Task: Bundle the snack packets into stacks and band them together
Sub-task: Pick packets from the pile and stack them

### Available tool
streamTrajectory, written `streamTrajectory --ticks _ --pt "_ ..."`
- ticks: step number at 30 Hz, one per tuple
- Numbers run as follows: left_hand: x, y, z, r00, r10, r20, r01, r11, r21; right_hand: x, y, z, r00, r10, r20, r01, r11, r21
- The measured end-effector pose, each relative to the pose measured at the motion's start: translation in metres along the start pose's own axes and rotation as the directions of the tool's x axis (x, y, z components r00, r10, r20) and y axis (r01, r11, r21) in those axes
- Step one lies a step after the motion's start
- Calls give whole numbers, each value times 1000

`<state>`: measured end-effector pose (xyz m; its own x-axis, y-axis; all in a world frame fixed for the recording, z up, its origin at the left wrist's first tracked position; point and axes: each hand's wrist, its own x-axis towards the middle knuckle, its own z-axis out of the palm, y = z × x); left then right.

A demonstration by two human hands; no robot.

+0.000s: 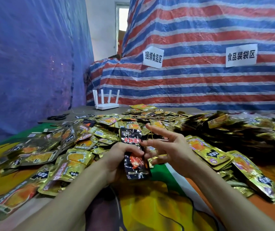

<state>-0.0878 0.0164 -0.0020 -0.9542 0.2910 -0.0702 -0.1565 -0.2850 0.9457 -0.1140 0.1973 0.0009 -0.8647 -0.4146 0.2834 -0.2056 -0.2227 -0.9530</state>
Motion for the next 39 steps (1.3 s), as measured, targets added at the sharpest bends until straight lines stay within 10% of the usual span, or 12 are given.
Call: streamTrajectory --ticks 4,12,32,39 --pt "10 -4 0 909 235 -344 -225 972 69 0 3 8 999 -36 -35 31 990 -139" --pt "17 -1 1 689 495 -530 -567 823 32 0 12 34 988 -90 -124 60 972 -226" --pt "3 16 6 788 439 -431 -570 785 -243 4 14 45 990 112 -91 -72 930 359" --pt "0 17 5 762 479 -436 -599 777 -194 -2 12 48 996 53 -65 -32 958 286"
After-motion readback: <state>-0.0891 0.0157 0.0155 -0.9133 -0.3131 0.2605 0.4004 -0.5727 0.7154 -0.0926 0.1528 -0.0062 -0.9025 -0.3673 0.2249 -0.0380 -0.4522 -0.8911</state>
